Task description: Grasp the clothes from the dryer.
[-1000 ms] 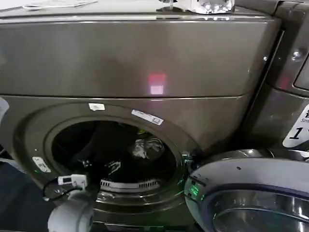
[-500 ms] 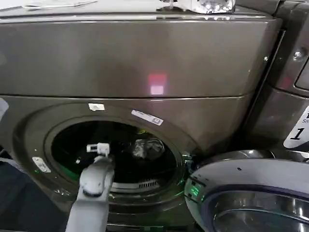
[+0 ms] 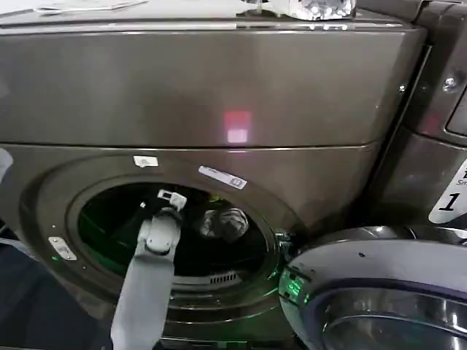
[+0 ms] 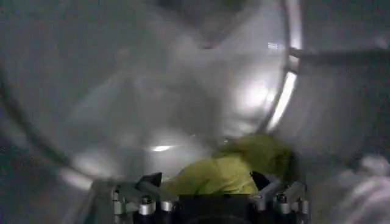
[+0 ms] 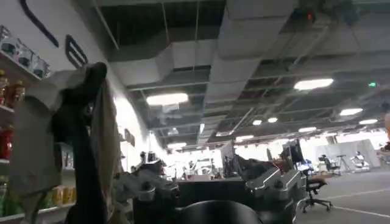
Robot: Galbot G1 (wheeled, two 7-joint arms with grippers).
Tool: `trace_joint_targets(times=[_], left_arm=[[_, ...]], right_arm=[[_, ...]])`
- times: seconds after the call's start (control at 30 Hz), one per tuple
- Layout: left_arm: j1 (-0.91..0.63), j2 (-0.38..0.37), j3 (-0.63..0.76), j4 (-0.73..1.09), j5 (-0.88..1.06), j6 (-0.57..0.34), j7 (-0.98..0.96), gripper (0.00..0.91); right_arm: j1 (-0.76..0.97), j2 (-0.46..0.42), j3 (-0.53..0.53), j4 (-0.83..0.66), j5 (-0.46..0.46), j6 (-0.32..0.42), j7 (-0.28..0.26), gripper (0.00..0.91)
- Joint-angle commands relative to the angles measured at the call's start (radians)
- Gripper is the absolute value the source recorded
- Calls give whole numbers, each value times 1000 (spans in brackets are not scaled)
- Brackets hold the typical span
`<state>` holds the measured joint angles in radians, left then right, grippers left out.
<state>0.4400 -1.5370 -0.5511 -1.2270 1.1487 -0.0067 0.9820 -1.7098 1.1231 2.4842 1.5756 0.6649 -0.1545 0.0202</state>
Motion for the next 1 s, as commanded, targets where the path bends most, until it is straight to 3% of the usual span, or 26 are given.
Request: trace_joint_targets(times=[0.03,0.57,1.0], left_arm=[[-113,-7,-31,117,113,-173,315,907],[-180,-44,-26,272,296,-217,364,907],[-213,-48,0,380,261,-204,324,907]], right_arm=[[0,-3,-6,4,0,-1,1,907],[8,-7,-23,6,-2,3,2,907],[23,0,-43,9,-24,7,0,907]])
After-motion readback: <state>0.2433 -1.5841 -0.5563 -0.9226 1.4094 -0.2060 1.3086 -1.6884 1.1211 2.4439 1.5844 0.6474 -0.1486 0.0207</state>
